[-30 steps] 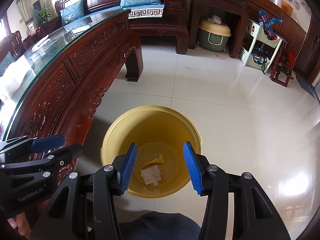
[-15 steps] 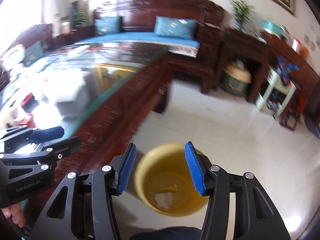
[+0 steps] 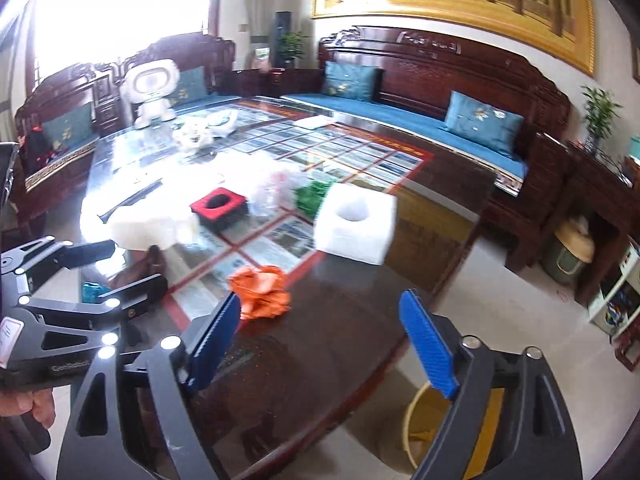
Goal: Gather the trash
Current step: 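Move both grippers back over the table, then grasp the teal crumpled paper with the left gripper while the right grasps orange paper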
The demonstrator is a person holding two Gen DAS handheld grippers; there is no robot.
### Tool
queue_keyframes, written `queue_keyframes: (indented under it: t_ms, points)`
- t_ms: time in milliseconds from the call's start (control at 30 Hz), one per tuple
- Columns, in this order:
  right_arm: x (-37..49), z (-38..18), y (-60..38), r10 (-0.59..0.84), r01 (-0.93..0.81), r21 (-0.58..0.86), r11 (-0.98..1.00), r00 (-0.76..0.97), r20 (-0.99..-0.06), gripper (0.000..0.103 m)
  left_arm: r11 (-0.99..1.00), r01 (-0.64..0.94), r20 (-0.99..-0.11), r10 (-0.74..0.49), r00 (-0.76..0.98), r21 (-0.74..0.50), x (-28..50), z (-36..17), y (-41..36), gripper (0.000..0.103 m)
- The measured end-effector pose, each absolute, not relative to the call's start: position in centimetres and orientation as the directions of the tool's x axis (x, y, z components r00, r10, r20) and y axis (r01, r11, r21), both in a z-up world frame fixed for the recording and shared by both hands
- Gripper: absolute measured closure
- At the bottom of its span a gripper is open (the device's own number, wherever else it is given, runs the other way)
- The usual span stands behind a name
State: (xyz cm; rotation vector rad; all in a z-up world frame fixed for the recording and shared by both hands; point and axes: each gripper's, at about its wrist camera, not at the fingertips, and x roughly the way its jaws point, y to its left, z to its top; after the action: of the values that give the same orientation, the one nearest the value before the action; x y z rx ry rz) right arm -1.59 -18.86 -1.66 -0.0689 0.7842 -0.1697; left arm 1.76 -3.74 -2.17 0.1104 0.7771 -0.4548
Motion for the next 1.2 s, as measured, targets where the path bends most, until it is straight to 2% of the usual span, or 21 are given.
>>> queue_keyframes:
  t_ms: [200,333,400,667,767,800,867,933,1067,1200]
  points:
    - [0.6,-3.1,-14.6,-0.107,0.045,-0.104,0.994,0.676,-0.729,0.019,0.945,0.317,-0.711,-0.277,0.646,-0.08,3.4,-3.5,3.3,0.006]
    - [0.6,-3.8,-13.5,-0.086,0.017,-0.1,0.995,0.659,-0.747,0.019,0.933,0.324,-0.752,-0.326,0.573,-0.158,3.8,-5.5,5.2,0.006]
    - [0.6,-4.1,-13.4,-0.082,0.012,-0.097,0.995,0.651,-0.755,0.019,0.921,0.344,-0.764,-0.351,0.541,-0.18,4.0,-6.4,4.9,0.006]
    - [0.9,-4.6,-14.5,-0.081,0.019,-0.089,0.996,0.634,-0.769,0.019,0.911,0.388,-0.789,-0.338,0.514,-0.138,3.9,-7.9,1.8,0.006]
    - [0.8,-4.7,-15.0,-0.089,0.029,-0.09,0.995,0.632,-0.77,0.019,0.919,0.378,-0.796,-0.313,0.518,-0.115,3.2,-8.0,1.6,0.009]
    - [0.9,-4.8,-15.2,-0.089,0.032,-0.089,0.996,0.631,-0.771,0.019,0.921,0.374,-0.799,-0.306,0.518,-0.11,3.1,-8.1,1.6,0.013]
    - [1.0,-5.0,-15.4,-0.09,0.035,-0.088,0.996,0.626,-0.775,0.019,0.925,0.365,-0.809,-0.295,0.509,-0.108,3.2,-8.4,1.6,0.029]
    - [1.2,-5.3,-15.6,-0.09,0.037,-0.085,0.996,0.62,-0.78,0.019,0.927,0.353,-0.826,-0.296,0.48,-0.127,3.7,-9.2,1.6,0.06]
    - [1.6,-6.0,-16.0,-0.065,0.034,-0.056,0.998,0.607,-0.792,0.019,0.929,0.336,-0.818,-0.313,0.482,-0.158,3.5,-8.4,2.2,0.066]
    - [2.6,-6.9,-16.8,-0.065,0.048,-0.045,0.998,0.595,-0.801,0.019,0.93,0.326,-0.8,-0.324,0.504,-0.171,2.9,-7.4,3.0,0.066]
